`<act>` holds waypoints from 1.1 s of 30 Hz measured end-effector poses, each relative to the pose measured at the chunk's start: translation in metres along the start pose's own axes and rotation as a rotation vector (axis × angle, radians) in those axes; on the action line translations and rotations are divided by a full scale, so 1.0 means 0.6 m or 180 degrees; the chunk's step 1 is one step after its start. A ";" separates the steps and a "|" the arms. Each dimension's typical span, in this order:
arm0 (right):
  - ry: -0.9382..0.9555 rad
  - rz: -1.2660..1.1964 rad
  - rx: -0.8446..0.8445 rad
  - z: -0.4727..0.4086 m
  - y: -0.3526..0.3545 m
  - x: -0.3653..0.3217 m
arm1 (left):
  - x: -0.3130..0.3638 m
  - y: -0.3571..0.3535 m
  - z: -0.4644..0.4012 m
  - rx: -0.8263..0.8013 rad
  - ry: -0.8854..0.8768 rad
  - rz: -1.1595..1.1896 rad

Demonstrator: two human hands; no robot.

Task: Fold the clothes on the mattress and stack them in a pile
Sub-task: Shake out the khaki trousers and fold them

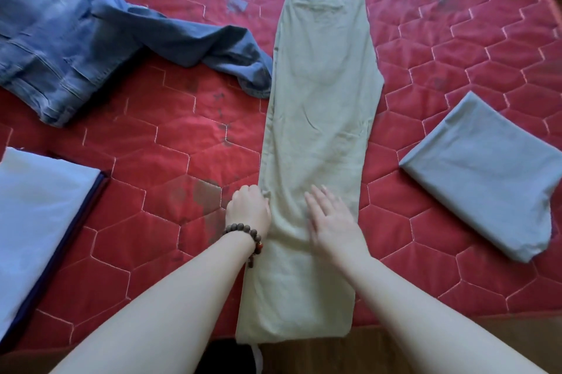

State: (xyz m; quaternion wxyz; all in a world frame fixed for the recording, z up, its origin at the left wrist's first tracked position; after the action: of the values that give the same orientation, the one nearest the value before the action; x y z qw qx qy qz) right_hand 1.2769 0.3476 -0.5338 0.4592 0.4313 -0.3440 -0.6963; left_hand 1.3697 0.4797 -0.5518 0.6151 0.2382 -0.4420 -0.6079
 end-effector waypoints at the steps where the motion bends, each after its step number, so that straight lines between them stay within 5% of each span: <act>1: 0.0226 0.0039 -0.0085 -0.021 -0.008 -0.016 | 0.012 0.007 -0.023 0.0054 -0.0036 0.0036; 7: 0.0554 0.0855 -0.0236 -0.155 -0.028 0.003 | 0.050 0.050 -0.147 0.0267 -0.0206 0.0297; 11: -0.1040 0.0792 0.0273 -0.229 0.068 0.175 | 0.041 0.054 -0.144 0.0382 -0.0292 0.0259; 13: -0.1256 0.0700 0.0291 -0.251 0.094 0.194 | 0.041 0.055 -0.149 0.0388 -0.0237 0.0237; 22: 0.0374 -0.0249 0.1021 -0.364 0.212 0.036 | 0.083 0.084 -0.237 0.0401 -0.0155 0.0303; 27: 0.1260 0.0981 0.0055 -0.439 0.188 -0.037 | 0.079 0.084 -0.237 0.0401 -0.0069 0.0278; 33: 0.1257 0.1181 0.0035 -0.471 0.207 -0.029 | 0.083 0.096 -0.235 0.0491 -0.0002 0.0389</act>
State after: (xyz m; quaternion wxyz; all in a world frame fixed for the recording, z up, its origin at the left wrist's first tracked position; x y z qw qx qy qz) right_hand 1.5819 0.2983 -0.5306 0.6348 0.4908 -0.3246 -0.5008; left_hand 1.5120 0.4063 -0.5612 0.6307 0.2573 -0.5014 -0.5334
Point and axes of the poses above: each hand's wrist, its own z-axis away from the middle knuckle, its own y-axis out of the back of the hand, x = y × z, the point moved 9 cm from there along -z, towards the middle knuckle, and after that the axes turned 5 degrees about -x, right-handed, at the moved point
